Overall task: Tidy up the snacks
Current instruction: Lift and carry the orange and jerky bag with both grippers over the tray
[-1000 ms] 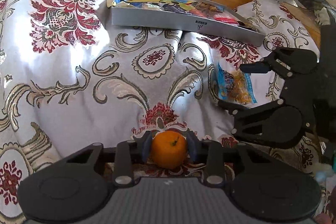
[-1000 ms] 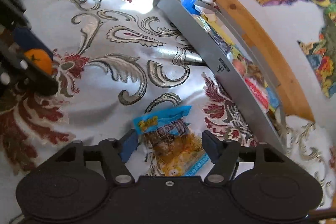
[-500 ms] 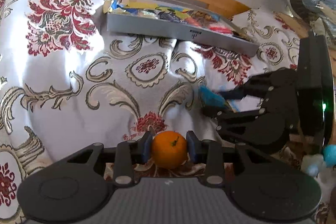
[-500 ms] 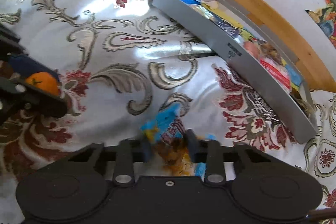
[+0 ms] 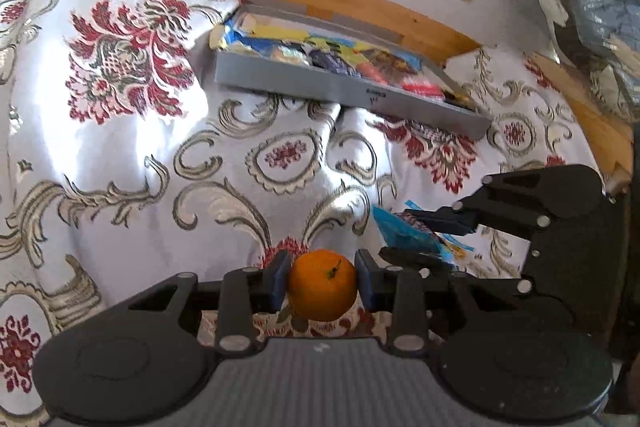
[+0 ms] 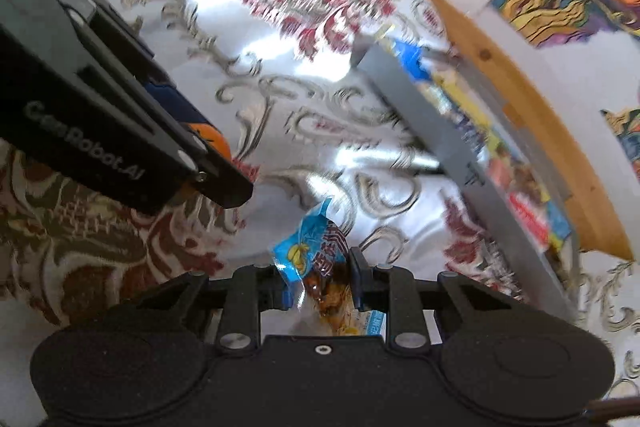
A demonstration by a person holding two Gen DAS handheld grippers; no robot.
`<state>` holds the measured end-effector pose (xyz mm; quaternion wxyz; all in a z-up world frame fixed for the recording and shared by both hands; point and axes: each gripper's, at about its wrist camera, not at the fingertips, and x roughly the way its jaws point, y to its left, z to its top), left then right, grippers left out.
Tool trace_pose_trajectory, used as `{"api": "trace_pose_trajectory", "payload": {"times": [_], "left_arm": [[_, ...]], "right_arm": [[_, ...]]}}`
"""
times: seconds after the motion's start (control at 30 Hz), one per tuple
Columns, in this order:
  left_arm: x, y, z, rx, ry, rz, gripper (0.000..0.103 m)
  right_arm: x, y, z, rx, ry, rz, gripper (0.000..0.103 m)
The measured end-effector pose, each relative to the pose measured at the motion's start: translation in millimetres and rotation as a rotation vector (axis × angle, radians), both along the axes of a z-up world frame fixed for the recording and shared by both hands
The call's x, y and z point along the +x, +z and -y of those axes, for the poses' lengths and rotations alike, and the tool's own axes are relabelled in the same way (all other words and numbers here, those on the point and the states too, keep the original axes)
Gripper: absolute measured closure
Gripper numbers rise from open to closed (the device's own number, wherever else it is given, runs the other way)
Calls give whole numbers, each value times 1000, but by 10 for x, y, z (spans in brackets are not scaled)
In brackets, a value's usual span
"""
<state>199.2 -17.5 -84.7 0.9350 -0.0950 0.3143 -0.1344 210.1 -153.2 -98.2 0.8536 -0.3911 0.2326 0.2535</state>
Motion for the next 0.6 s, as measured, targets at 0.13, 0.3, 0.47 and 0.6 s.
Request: {"api": "trace_pose_trajectory", "payload": {"times": [0.13,0.3,0.47,0.6], "left_arm": [[-15,95,-41,-7,24,33,65],[-13,224,-48,-2,40,85,65],[61,361,-40,14,62,109,65],[169,476,-21,36,88,130,65]], "right_arm": [[-41,158,53,57,-14,41,76],[-56,299,87,121,-20,89,76],[3,396,126,187,-33,142,76],[99,476,171,244,-48,182,76]]}}
